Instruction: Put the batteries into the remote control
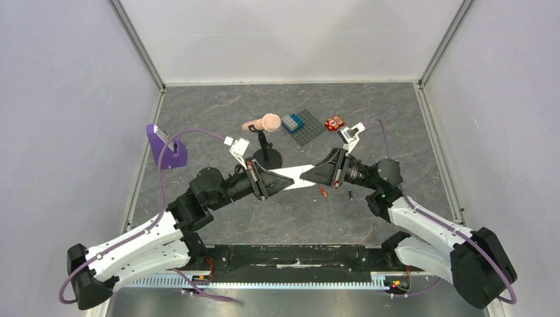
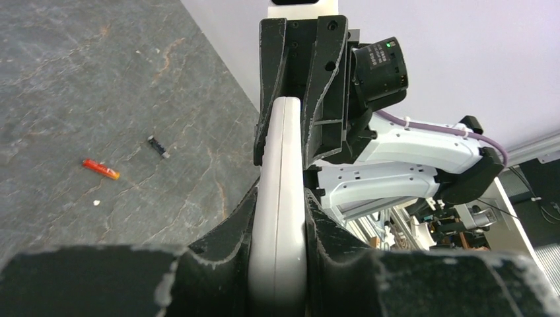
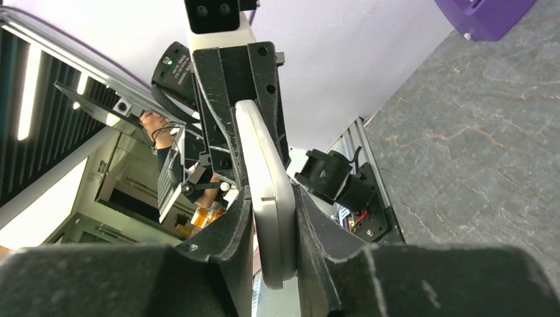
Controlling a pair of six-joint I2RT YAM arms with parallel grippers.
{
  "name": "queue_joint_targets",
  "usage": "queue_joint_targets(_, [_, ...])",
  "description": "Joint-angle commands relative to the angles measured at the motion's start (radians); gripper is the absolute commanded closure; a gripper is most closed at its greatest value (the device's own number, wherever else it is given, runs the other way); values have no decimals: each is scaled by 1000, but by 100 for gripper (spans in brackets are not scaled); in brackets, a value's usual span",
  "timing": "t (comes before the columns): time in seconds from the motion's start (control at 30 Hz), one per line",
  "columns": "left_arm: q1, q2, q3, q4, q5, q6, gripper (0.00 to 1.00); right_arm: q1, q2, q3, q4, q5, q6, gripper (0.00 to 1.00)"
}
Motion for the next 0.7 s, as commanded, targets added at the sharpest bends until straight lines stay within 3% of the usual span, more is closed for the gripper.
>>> queue_joint_targets(0.0, [42,-60,43,-101,-120,64,98,-30,32,-12,-121,38,-56,75])
queue_joint_targets(0.23, [111,-87,36,-190,-151,17,98,-30,63,-60,-45,67,-40,67])
queue_joint_targets(0.5, [139,-51,17,-146,-97,-7,98,-31,136,-69,55,75,-6,78])
queue_joint_targets(0.53, [140,-44,21,-154,-95,-3,98,-31,144,-63,56,75,-9,76])
queue_joint_targets(0.67, [144,-31,26,-199,-98,17,98,-31,144,-54,67,81,-28,52])
